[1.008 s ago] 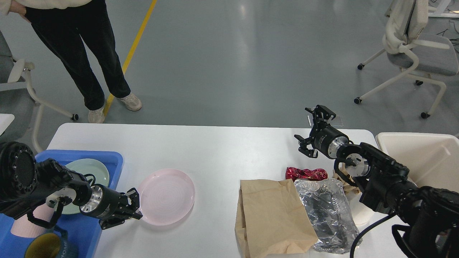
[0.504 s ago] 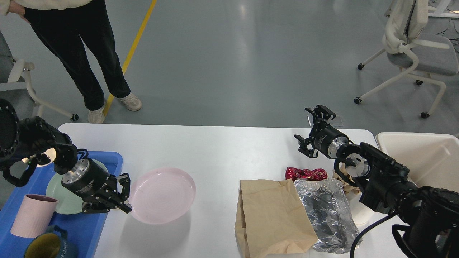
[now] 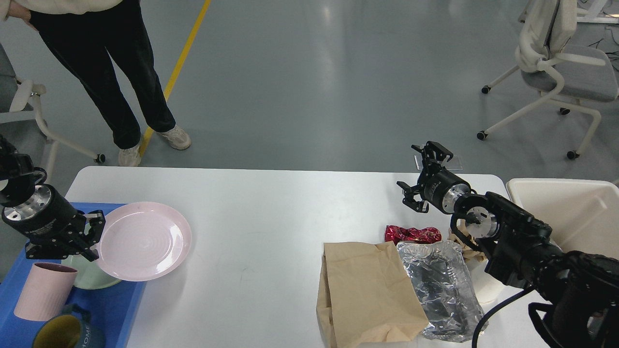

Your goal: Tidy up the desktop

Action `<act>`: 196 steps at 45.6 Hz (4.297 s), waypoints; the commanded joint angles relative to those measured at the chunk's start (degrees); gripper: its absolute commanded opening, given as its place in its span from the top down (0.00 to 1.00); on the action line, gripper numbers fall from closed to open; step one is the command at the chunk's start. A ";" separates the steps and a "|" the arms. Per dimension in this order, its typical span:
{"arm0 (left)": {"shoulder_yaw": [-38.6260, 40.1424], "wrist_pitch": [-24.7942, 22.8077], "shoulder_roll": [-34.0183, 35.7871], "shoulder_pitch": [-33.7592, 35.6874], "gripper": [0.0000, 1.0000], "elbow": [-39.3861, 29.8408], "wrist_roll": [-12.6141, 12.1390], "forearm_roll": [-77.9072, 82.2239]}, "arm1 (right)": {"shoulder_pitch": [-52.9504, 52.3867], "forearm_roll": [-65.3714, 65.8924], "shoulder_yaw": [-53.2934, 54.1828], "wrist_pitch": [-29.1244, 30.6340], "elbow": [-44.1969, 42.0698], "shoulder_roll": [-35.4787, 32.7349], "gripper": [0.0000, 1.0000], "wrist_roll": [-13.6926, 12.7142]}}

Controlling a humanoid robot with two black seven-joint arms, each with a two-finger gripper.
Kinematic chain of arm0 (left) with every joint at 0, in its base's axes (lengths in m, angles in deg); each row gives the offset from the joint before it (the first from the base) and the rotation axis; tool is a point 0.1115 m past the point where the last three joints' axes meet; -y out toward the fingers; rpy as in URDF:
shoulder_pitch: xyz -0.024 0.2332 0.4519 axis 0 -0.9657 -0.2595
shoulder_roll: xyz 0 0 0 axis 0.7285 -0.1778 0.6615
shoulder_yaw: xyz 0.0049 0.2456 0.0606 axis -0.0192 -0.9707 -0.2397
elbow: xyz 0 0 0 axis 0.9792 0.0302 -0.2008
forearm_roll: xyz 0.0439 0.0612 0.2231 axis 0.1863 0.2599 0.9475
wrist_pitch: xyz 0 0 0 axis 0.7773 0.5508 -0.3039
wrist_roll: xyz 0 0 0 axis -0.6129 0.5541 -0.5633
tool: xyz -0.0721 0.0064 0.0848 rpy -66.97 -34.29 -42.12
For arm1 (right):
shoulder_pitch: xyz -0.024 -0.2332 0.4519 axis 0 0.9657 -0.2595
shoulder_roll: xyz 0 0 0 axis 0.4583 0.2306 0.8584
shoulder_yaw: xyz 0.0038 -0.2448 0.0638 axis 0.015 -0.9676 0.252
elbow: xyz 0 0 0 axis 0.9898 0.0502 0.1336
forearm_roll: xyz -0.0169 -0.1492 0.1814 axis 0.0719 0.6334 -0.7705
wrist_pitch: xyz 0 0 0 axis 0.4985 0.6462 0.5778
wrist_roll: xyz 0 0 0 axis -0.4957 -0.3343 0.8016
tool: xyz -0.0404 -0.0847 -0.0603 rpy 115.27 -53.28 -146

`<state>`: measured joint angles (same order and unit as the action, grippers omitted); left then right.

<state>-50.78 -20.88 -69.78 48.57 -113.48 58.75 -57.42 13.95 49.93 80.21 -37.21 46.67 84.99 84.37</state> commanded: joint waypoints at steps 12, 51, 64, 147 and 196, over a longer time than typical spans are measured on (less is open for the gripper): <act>-1.90 14.48 3.97 -6.20 1.00 6.48 -0.34 0.00 | 0.00 0.00 -0.07 0.00 0.00 0.00 0.00 0.00; 1.16 22.49 4.24 -10.85 1.00 6.31 -6.49 0.26 | 0.08 0.00 0.02 0.00 0.00 0.00 0.00 0.00; 1.87 19.58 4.15 -11.56 0.99 6.31 -6.41 0.35 | 0.00 0.00 -0.07 0.00 0.00 0.00 0.00 0.00; 34.98 -3.86 8.01 14.11 0.04 10.69 -6.23 1.67 | 0.00 0.00 -0.07 0.00 0.00 0.00 0.00 0.00; 120.60 4.81 7.76 -20.78 0.03 40.41 -14.40 1.75 | 0.00 0.00 -0.07 0.00 0.00 0.00 0.00 0.00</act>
<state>65.79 -20.22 -59.03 31.53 -73.05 43.30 -55.65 13.96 49.92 80.17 -37.21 46.69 84.99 84.37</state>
